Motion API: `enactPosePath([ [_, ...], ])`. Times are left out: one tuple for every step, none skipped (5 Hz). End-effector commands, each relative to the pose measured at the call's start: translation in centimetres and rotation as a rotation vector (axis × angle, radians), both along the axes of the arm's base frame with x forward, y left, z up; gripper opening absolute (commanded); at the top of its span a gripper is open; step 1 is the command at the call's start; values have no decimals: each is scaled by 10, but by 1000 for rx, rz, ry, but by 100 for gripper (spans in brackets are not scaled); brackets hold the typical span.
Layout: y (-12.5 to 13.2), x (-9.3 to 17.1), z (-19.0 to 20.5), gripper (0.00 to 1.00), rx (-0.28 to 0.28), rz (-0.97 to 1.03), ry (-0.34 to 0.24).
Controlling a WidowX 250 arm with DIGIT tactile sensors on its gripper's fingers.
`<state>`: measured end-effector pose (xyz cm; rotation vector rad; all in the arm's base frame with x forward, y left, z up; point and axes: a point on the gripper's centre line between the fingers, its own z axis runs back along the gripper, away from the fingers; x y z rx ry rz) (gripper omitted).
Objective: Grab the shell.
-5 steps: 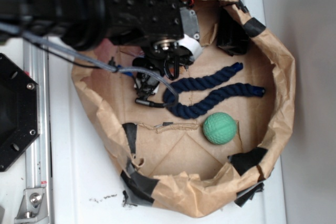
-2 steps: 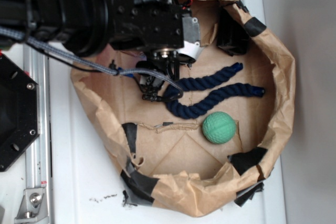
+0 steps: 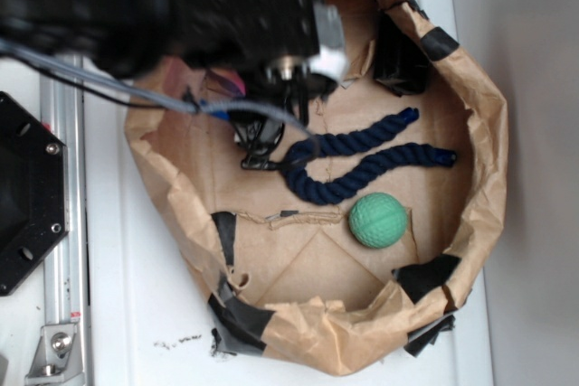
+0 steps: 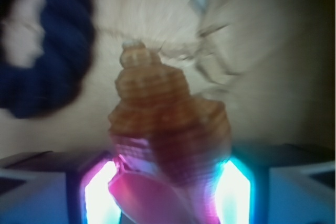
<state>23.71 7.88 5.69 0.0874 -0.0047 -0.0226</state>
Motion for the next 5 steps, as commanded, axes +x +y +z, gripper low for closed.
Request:
enactPosePath([
  [-19,15,115,0,-109,225,-105],
  [-32,29,111,0,-150,254,-82],
  [-48,37,102,0,-176,235,-63],
  [-61,42,98,0,-202,230,-47],
  [-62,45,94,0,-194,241,-55],
])
